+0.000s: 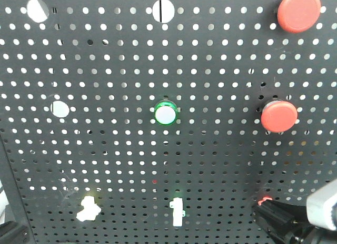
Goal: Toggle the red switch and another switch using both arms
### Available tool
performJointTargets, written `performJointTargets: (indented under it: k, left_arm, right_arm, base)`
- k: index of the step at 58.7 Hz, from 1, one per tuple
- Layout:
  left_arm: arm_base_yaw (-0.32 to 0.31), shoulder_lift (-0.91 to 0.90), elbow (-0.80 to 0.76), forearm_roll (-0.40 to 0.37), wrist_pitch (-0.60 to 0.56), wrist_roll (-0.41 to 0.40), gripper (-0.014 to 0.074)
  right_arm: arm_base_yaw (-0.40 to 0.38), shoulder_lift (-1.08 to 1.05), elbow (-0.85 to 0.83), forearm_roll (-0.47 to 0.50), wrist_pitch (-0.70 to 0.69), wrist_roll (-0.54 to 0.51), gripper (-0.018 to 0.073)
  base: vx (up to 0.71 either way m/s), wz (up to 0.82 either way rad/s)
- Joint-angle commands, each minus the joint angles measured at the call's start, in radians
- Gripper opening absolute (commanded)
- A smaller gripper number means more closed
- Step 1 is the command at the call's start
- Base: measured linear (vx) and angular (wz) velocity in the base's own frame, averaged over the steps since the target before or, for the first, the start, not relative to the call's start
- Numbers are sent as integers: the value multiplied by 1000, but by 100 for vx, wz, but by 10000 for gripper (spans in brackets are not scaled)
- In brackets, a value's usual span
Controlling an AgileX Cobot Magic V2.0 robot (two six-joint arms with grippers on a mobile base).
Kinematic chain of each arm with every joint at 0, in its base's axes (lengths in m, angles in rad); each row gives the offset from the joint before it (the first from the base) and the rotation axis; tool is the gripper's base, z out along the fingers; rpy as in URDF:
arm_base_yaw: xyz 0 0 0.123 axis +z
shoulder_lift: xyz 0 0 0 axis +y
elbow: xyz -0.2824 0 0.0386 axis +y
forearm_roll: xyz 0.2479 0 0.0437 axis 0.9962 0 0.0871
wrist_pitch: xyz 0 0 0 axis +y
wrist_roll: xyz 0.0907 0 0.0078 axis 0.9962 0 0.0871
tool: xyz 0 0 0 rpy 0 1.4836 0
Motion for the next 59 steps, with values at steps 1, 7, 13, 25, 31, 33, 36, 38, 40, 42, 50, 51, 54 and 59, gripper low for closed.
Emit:
performJointTargets:
  k: [1, 7, 13, 25, 31, 33, 36, 38, 40, 42, 50, 51, 54, 59]
  left_arm:
    - [1, -5, -27, -7, -85, -12, 3]
    - [1, -5, -27, -7, -91, -12, 3]
    - [1, -5, -27, -7, -97, -12, 3]
    - [1, -5, -27, -7, -100, -12, 3]
    - [1, -5, -27, -7, -104, -12, 3]
    - [1, -5, -27, -7, -104, -12, 3]
    - [1, -5, -27, -7, -104, -12, 3]
    - [1, -5, -27, -7, -104, -12, 3]
    - [1, -5, -27, -7, -104, -12, 3]
    - [1, -5, -27, -7, -104, -12, 3]
    - [1, -5, -27, -7, -104, -12, 3]
    - [1, -5, -27, -7, -104, -12, 3]
    - [1, -5, -27, -7, -104, -12, 3]
    - [1, -5, -27, -7, -103, -12, 3]
  right_arm:
    - [-6, 22, -12, 11, 142, 6, -6]
    - [-6, 21, -12, 13, 164, 5, -6]
    - [-6, 22, -12, 38, 167, 2, -6]
    - [-6, 22, -12, 140, 162, -33, -6]
    - [-6, 26, -12, 221, 126, -82, -6]
    - [-6, 28, -12, 250, 112, -100, -6]
    - [-6, 36, -12, 307, 96, -126, -6]
    - [-6, 45, -12, 334, 96, -145, -6]
    - [-6, 51, -12, 361, 98, -162, -6]
    - [-6, 57, -12, 383, 106, -186, -6]
    - [-7, 62, -12, 409, 159, -276, -6]
    - [-7, 62, -12, 409, 163, -282, -6]
    - [-7, 60, -12, 399, 181, -286, -6]
    - [-8, 57, -12, 382, 227, -285, -6]
  base:
    - [0, 0]
    - [0, 0]
    - [0, 0]
    - [0, 0]
    - [0, 0]
    - [0, 0]
    - [0, 0]
    - [0, 0]
    - [0, 0]
    - [0, 0]
    - [0, 0]
    - [0, 0]
    - [0, 0]
    - [0, 0]
